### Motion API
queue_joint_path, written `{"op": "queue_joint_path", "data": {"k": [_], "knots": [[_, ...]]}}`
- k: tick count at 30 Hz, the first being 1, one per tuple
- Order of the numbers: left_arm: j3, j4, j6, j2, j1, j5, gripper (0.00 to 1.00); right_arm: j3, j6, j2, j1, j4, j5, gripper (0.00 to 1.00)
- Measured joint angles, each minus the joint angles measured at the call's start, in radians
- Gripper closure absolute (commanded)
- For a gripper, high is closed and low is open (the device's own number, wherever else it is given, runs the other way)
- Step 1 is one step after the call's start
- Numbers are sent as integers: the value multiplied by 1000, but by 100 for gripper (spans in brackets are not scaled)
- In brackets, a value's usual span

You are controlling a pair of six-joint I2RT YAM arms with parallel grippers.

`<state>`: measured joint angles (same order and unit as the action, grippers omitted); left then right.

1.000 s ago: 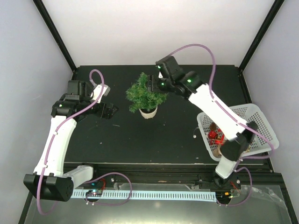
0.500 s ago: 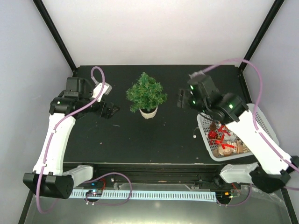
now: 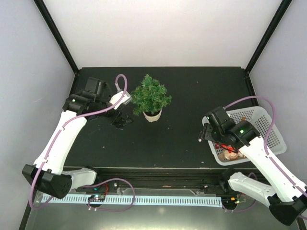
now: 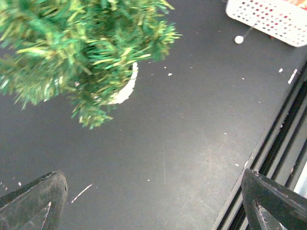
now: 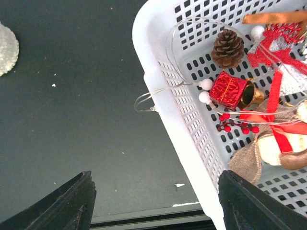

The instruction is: Decorate the small christmas tree

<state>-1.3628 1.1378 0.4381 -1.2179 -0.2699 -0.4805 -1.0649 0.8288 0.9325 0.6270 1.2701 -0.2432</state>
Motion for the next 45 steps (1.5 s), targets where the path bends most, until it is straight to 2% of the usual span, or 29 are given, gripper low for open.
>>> {"op": "queue_joint_path", "data": {"k": [5,12,14,17,18,23,30,37,45], "knots": [[6,-4,42,-2,-70,-25,2,35,16,14,-83,-68,85,30],[-42,-19,60,-107,-253,-16,5,121,34,19,-219,-158,201,33],[-66,-21,58,-147,-276,-12,11,135,39,23,-251,-165,221,34],[-146,-22,50,-211,-301,-6,33,135,50,19,-291,-168,228,34],[-190,-27,46,-239,-315,-6,37,134,54,13,-303,-168,228,34],[-371,-78,25,-378,-401,-22,43,108,85,-59,-354,-155,226,34],[-434,-152,-3,-602,-559,-62,50,-2,128,-148,-383,-102,218,34],[-521,-188,-32,-785,-634,-100,46,-89,164,-195,-387,-43,211,33],[-610,-270,-56,-893,-680,-66,41,-90,183,-242,-387,5,211,33]]}}
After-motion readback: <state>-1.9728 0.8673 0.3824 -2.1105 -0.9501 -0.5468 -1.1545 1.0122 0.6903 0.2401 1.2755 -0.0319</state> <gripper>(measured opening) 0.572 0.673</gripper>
